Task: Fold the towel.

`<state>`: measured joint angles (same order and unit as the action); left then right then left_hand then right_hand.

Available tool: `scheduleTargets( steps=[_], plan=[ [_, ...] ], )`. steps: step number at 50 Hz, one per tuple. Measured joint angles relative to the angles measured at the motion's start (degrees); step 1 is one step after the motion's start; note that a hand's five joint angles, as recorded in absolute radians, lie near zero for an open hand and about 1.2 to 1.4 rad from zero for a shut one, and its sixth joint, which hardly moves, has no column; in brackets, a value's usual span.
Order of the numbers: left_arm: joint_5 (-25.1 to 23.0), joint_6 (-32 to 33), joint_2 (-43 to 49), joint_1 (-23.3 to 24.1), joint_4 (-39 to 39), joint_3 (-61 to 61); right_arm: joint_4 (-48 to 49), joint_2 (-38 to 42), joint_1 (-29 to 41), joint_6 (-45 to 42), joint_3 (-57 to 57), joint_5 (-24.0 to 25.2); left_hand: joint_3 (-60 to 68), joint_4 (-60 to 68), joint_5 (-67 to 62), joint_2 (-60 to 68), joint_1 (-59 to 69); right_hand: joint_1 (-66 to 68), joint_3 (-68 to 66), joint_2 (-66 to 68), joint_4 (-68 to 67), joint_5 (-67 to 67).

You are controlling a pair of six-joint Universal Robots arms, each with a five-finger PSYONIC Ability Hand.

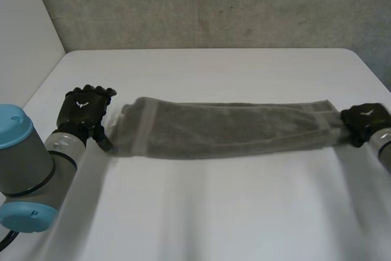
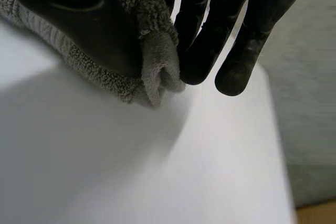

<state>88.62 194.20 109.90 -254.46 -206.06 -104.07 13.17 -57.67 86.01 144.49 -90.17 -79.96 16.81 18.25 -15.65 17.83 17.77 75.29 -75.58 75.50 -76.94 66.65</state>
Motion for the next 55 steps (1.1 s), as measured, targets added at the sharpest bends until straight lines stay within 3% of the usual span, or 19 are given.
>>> scheduleTargets(
  steps=[8, 12, 15, 22, 30, 32, 36, 39, 47, 55],
  plan=[
    [0.01, -0.07, -0.26, -0.06, 0.05, -0.37, -1.28, -5.54, -6.17, -1.12, 3.93, -0.92, 0.00, 0.00, 0.00, 0.00, 0.00, 0.25, 0.00, 0.00, -0.01, 0.00],
    [0.05, -0.08, -0.42, -0.01, 0.05, -0.58, -3.88, -6.50, -4.89, -2.95, 8.75, -0.96, 0.00, 0.00, 0.00, 0.00, -0.01, 0.43, -0.23, 0.00, -0.01, 0.01],
    [0.09, -0.07, -0.51, 0.05, 0.05, -0.73, -6.51, -6.58, -0.09, -3.95, 12.94, -0.94, -0.01, 0.00, 0.06, 0.00, -0.01, 0.47, -0.60, 0.03, -0.01, 0.01],
    [0.15, -0.05, -0.54, 0.11, -0.01, -1.04, -10.65, -4.26, 18.55, -4.64, 22.46, -0.68, -0.02, 0.00, 0.09, 0.00, -0.16, 0.52, -0.60, 0.03, -0.02, 0.00],
    [0.19, 0.02, -0.16, 0.11, -0.61, -1.20, -9.98, 6.58, 39.83, -4.77, 29.73, -0.42, -0.28, 0.00, 0.33, -0.50, -0.30, 0.46, -0.54, -0.04, 0.06, -0.08],
    [0.20, 0.03, -0.08, 0.11, -0.82, -1.23, -9.78, 9.17, 42.67, -4.75, 30.61, -0.47, -0.28, 0.00, 0.33, -0.50, -0.31, -9.35, 9.43, -10.20, 10.64, -9.72],
    [0.21, 0.07, 0.13, 0.11, -1.14, -1.31, -9.70, 13.57, 46.20, -4.39, 31.39, -1.16, -0.28, 0.00, 0.33, -0.50, -0.32, -49.12, 49.08, -50.51, 49.98, -52.48],
    [0.20, 0.10, 0.31, 0.11, -1.23, -1.42, -9.81, 14.27, 46.47, -3.44, 30.68, -2.10, -0.28, 0.00, 0.33, -0.50, -0.33, -60.44, 61.09, -61.09, 62.07, -63.21],
    [0.08, 0.17, 0.60, 0.16, -1.29, -1.66, -10.11, 6.76, 38.63, 4.52, 21.31, -5.33, -0.28, 0.00, 0.33, -0.50, -0.34, -61.63, 61.60, -61.23, 62.32, -63.21],
    [0.06, 0.21, 1.11, 0.39, -1.28, -1.67, -8.61, 0.15, 28.69, 8.98, 6.06, -4.94, -0.29, 0.00, 0.33, -0.50, -0.35, -58.27, 58.89, -58.92, 60.17, -59.50]
  ],
)
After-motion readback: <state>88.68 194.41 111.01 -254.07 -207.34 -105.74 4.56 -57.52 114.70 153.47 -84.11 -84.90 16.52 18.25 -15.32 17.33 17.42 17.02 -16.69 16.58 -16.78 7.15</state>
